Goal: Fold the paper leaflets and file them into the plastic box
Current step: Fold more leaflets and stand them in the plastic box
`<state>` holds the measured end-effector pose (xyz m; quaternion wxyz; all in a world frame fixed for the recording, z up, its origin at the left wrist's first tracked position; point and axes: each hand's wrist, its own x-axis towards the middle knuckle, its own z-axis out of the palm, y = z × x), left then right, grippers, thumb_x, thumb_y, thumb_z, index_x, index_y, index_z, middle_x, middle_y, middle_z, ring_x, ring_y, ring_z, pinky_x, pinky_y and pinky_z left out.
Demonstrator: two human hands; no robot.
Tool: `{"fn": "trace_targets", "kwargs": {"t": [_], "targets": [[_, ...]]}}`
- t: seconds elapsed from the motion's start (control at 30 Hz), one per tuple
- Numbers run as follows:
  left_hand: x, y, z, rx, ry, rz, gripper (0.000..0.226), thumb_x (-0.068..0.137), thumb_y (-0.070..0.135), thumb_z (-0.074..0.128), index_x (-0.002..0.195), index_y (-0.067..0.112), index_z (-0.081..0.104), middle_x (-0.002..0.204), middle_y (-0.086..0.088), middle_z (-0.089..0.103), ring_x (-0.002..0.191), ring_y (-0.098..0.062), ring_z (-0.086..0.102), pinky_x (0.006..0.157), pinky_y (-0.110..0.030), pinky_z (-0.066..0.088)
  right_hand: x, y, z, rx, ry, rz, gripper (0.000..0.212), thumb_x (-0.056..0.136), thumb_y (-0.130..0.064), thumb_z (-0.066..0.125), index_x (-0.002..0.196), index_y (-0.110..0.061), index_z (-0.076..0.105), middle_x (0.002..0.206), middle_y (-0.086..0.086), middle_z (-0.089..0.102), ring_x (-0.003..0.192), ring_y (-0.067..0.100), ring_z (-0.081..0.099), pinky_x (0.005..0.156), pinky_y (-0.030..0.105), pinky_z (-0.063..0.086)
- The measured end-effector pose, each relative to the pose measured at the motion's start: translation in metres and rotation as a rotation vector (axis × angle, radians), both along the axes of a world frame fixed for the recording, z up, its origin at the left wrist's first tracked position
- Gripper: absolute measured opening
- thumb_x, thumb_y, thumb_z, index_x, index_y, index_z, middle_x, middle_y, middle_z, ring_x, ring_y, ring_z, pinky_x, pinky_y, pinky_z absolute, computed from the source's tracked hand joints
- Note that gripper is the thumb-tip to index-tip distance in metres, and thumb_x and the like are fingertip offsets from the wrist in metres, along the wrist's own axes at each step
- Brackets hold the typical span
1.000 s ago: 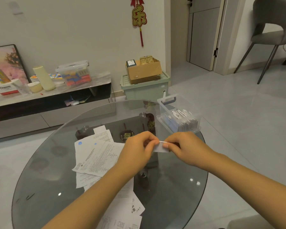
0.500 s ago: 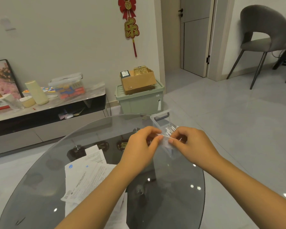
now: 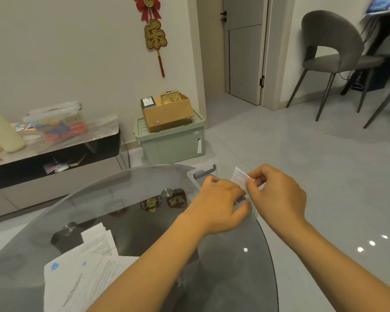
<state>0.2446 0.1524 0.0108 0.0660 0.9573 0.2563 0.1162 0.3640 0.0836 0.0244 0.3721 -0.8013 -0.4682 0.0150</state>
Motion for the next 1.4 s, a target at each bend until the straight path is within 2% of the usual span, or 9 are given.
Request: {"fn": "trace_targets", "kwargs": {"t": [0.2, 0.47, 0.6, 0.73, 0.83, 0.93, 1.13, 1.3, 1.4], "targets": [[0.006, 0.005, -0.006, 0.049, 0.057, -0.032, 0.068, 0.077, 0.051, 0.009, 0.106, 0.016, 0.06, 0.101, 0.005, 0.058, 0.097, -0.012, 0.047, 0.098, -0.034, 0.025, 0.005, 0.006, -0.005, 0.015, -0.025, -0.031, 0.007, 0.089, -0.035, 0.058, 0.086, -0.029, 0.06, 0.081, -0.013, 0.061, 0.074, 0.012, 0.055, 0.058, 0.025, 0.035], [0.004, 0.004, -0.011, 0.051, 0.077, 0.02, 0.077, 0.073, 0.053, 0.004, 0.108, 0.017, 0.063, 0.114, 0.005, 0.055, 0.11, -0.014, 0.045, 0.11, -0.04, 0.015, 0.003, 0.009, -0.009, -0.058, -0.115, 0.0, 0.007, 0.087, -0.029, 0.06, 0.081, -0.028, 0.063, 0.086, -0.009, 0.061, 0.072, 0.012, 0.052, 0.052, 0.021, 0.031], [-0.001, 0.001, -0.01, 0.057, 0.077, 0.03, 0.08, 0.073, 0.052, 0.002, 0.113, 0.019, 0.063, 0.121, 0.005, 0.058, 0.115, -0.014, 0.046, 0.112, -0.043, 0.008, 0.002, 0.013, -0.007, -0.156, -0.215, 0.014, 0.011, 0.088, -0.033, 0.059, 0.085, -0.028, 0.068, 0.087, -0.01, 0.052, 0.084, 0.01, 0.047, 0.051, 0.021, 0.026], [-0.005, 0.003, -0.008, -0.007, 0.066, 0.002, 0.08, 0.072, 0.051, 0.003, 0.12, 0.019, 0.059, 0.131, 0.007, 0.054, 0.124, -0.011, 0.041, 0.113, -0.041, -0.002, 0.002, 0.015, 0.002, -0.271, -0.325, 0.09, 0.018, 0.09, -0.033, 0.054, 0.095, -0.031, 0.072, 0.101, -0.006, 0.054, 0.102, 0.016, 0.045, 0.072, 0.023, 0.033], [-0.006, 0.002, -0.007, -0.051, 0.059, 0.006, 0.057, 0.08, 0.044, 0.019, 0.114, 0.018, 0.057, 0.117, 0.007, 0.057, 0.116, -0.012, 0.045, 0.116, -0.044, 0.0, 0.003, 0.017, 0.009, -0.364, -0.362, 0.158, 0.022, 0.092, -0.03, 0.05, 0.101, -0.032, 0.07, 0.107, -0.004, 0.054, 0.106, 0.018, 0.046, 0.076, 0.023, 0.032], [-0.006, 0.001, -0.008, -0.09, 0.019, 0.036, 0.044, 0.08, 0.042, 0.027, 0.107, 0.017, 0.05, 0.097, 0.007, 0.054, 0.102, -0.013, 0.049, 0.116, -0.044, 0.003, 0.004, 0.018, 0.012, -0.414, -0.282, 0.192, 0.021, 0.091, -0.025, 0.051, 0.099, -0.024, 0.07, 0.108, 0.0, 0.055, 0.101, 0.02, 0.053, 0.07, 0.025, 0.037], [-0.004, 0.004, -0.009, -0.086, 0.066, 0.028, 0.07, 0.073, 0.05, 0.016, 0.129, 0.019, 0.043, 0.12, 0.003, 0.056, 0.118, -0.013, 0.046, 0.117, -0.044, -0.002, 0.011, 0.012, 0.008, -0.284, -0.004, 0.226, 0.012, 0.084, -0.014, 0.055, 0.085, -0.016, 0.067, 0.082, 0.002, 0.065, 0.071, 0.019, 0.058, 0.06, 0.026, 0.045], [-0.002, 0.005, -0.008, -0.035, 0.171, 0.016, 0.086, 0.066, 0.054, 0.004, 0.134, 0.022, 0.044, 0.134, 0.005, 0.048, 0.129, -0.012, 0.036, 0.116, -0.049, -0.003, 0.024, 0.009, 0.004, -0.191, 0.119, 0.23, 0.022, 0.084, -0.001, 0.049, 0.093, -0.016, 0.062, 0.088, -0.001, 0.063, 0.076, 0.014, 0.056, 0.058, 0.012, 0.039], [-0.002, 0.004, -0.007, -0.062, 0.169, 0.031, 0.08, 0.067, 0.054, 0.007, 0.131, 0.021, 0.044, 0.128, 0.005, 0.051, 0.124, -0.012, 0.04, 0.116, -0.049, -0.001, 0.027, 0.008, 0.001, -0.187, 0.144, 0.242, 0.022, 0.085, -0.001, 0.049, 0.094, -0.017, 0.062, 0.085, -0.004, 0.061, 0.073, 0.01, 0.056, 0.058, 0.01, 0.039]]}}
